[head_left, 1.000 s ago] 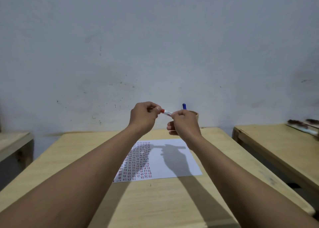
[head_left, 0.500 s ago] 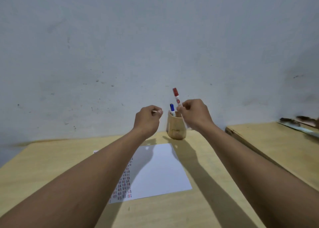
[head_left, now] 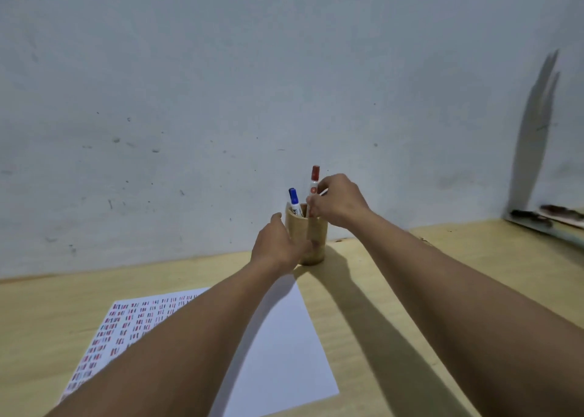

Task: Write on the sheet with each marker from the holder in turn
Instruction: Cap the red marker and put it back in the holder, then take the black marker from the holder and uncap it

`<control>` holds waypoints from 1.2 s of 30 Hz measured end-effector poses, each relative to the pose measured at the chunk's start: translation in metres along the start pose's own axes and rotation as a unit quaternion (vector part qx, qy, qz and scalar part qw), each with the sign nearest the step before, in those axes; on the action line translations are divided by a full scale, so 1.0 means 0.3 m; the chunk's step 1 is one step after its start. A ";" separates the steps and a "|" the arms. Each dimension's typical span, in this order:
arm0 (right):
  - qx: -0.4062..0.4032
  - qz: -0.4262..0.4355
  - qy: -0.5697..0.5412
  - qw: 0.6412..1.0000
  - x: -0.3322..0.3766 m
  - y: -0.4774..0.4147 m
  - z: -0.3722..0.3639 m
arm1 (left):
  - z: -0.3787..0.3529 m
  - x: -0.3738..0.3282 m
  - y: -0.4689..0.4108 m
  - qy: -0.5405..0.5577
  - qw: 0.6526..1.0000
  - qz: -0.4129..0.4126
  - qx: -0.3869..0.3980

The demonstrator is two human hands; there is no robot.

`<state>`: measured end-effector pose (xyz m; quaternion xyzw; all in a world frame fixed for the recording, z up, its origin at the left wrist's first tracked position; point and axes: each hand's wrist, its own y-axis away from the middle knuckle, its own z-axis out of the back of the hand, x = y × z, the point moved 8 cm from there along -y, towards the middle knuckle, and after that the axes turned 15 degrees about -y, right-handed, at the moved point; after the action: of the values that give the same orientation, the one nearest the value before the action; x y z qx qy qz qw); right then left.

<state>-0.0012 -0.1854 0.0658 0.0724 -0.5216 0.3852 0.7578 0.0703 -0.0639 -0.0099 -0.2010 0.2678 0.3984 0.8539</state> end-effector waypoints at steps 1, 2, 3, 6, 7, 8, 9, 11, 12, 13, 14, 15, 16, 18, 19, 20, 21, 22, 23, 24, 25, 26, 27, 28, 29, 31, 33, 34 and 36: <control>0.012 -0.005 0.010 1.000 -0.010 -0.006 -0.015 | -0.006 -0.002 -0.004 0.000 1.000 -0.004 -0.002; 0.025 -0.011 0.014 1.000 -0.019 -0.013 -0.028 | -0.013 -0.001 -0.008 0.002 1.000 -0.008 -0.003; 0.039 -0.016 0.017 0.999 -0.025 -0.014 -0.040 | -0.019 0.001 -0.012 0.006 1.000 -0.012 -0.004; 0.081 -0.045 0.016 0.996 -0.045 -0.014 -0.058 | -0.033 0.007 -0.024 0.022 0.999 -0.026 -0.007; 0.088 -0.050 0.012 0.995 -0.051 -0.015 -0.055 | -0.037 0.008 -0.028 0.032 0.999 -0.028 -0.009; 0.088 -0.052 0.007 0.995 -0.057 -0.020 -0.050 | -0.042 0.012 -0.034 0.041 0.999 -0.028 -0.011; 0.086 -0.050 0.007 0.995 -0.061 -0.028 -0.044 | -0.045 0.016 -0.038 0.050 0.998 -0.028 -0.015; 0.079 -0.033 0.023 0.996 -0.058 -0.045 -0.032 | -0.049 0.023 -0.044 0.074 0.997 -0.029 -0.024; 0.075 -0.018 0.032 0.997 -0.052 -0.053 -0.027 | -0.050 0.024 -0.046 0.082 0.996 -0.032 -0.029; 0.071 -0.003 0.034 0.997 -0.045 -0.061 -0.026 | -0.050 0.024 -0.047 0.086 0.995 -0.035 -0.032; 0.067 0.012 0.033 0.997 -0.038 -0.070 -0.025 | -0.051 0.024 -0.047 0.088 0.995 -0.038 -0.032; 0.068 0.028 0.033 0.997 -0.030 -0.079 -0.028 | -0.052 0.024 -0.048 0.090 0.995 -0.041 -0.033; 0.070 0.044 0.033 0.996 -0.021 -0.087 -0.032 | -0.053 0.024 -0.048 0.091 0.994 -0.043 -0.034; 0.077 0.074 0.041 0.993 0.002 -0.098 -0.042 | -0.056 0.026 -0.048 0.096 0.994 -0.044 -0.033; 0.080 0.090 0.049 0.992 0.016 -0.099 -0.047 | -0.058 0.028 -0.050 0.097 0.994 -0.045 -0.032; 0.083 0.105 0.057 0.989 0.028 -0.098 -0.051 | -0.059 0.029 -0.051 0.095 0.994 -0.047 -0.034; 0.089 0.115 0.063 0.987 0.040 -0.094 -0.058 | -0.060 0.031 -0.053 0.092 0.994 -0.049 -0.035; 0.097 0.121 0.068 0.985 0.046 -0.091 -0.064 | -0.060 0.032 -0.054 0.090 0.994 -0.050 -0.036; 0.106 0.124 0.076 0.984 0.048 -0.087 -0.070 | -0.059 0.032 -0.054 0.088 0.994 -0.050 -0.036; 0.113 0.122 0.084 0.982 0.045 -0.084 -0.071 | -0.058 0.032 -0.054 0.086 0.994 -0.050 -0.036; 0.117 0.119 0.091 0.982 0.040 -0.081 -0.069 | -0.058 0.031 -0.052 0.084 0.995 -0.050 -0.036; 0.118 0.116 0.092 0.982 0.035 -0.081 -0.063 | -0.058 0.031 -0.051 0.084 0.995 -0.051 -0.036; 0.117 0.111 0.089 0.983 0.027 -0.081 -0.057 | -0.057 0.031 -0.050 0.084 0.994 -0.052 -0.037; 0.117 0.105 0.078 0.985 0.017 -0.081 -0.051 | -0.056 0.030 -0.049 0.085 0.994 -0.054 -0.039; 0.120 0.096 0.062 0.986 0.008 -0.080 -0.049 | -0.056 0.028 -0.048 0.084 0.994 -0.056 -0.038; 0.125 0.076 0.037 0.989 -0.012 -0.081 -0.053 | -0.055 0.029 -0.047 0.082 0.994 -0.055 -0.037; 0.124 0.062 0.040 0.990 -0.031 -0.088 -0.060 | -0.052 0.032 -0.047 0.082 0.995 -0.051 -0.037; 0.124 0.061 0.050 0.989 -0.037 -0.089 -0.063 | -0.051 0.033 -0.046 0.082 0.995 -0.049 -0.036; 0.126 0.056 0.062 0.989 -0.047 -0.090 -0.065 | -0.049 0.032 -0.042 0.081 0.995 -0.048 -0.035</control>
<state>0.0286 -0.2013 0.0530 0.1139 -0.4245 0.4928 0.7509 0.0810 -0.0741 -0.0257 -0.2752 0.3118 0.3490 0.8398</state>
